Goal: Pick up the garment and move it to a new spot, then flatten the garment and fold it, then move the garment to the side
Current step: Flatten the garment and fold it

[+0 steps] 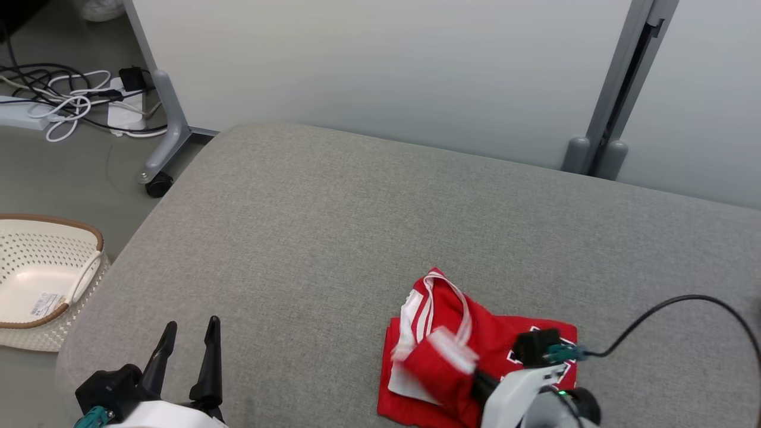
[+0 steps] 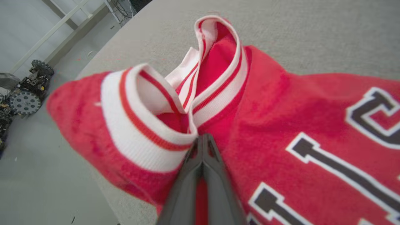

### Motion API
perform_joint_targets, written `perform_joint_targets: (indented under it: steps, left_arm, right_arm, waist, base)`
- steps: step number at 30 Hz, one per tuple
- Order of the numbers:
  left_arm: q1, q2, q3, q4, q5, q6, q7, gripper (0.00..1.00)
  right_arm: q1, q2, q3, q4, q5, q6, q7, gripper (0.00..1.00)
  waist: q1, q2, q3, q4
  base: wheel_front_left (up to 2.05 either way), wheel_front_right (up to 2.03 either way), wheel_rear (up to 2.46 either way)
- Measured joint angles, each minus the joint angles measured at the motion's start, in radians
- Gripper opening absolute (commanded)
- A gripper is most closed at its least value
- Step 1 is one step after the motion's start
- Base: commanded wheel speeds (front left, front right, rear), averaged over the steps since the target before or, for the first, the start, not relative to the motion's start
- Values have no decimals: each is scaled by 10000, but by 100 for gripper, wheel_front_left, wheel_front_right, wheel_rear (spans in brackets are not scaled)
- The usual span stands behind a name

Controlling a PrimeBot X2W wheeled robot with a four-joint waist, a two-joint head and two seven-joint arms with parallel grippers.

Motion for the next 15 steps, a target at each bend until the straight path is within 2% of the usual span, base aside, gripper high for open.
perform_joint_targets:
  steps: [4,9,15]
  left_arm:
    - [-11,-4,-19,21,-15,2,-4,100]
    - [-44,12,8,50,-86,6,-29,100]
    - [-36,15,58,63,-144,38,-81,100]
  right_arm:
    - [-95,4,1586,-324,591,2,-134,0]
    - [-348,8,2964,-652,1300,2,-311,0]
    - [-885,19,3419,-878,1515,2,-1078,0]
  waist:
    - [0,0,26,69]
    - [0,0,47,-8]
    - [0,0,7,-404]
  base:
    - [0,0,0]
    - [0,0,0]
    - [0,0,0]
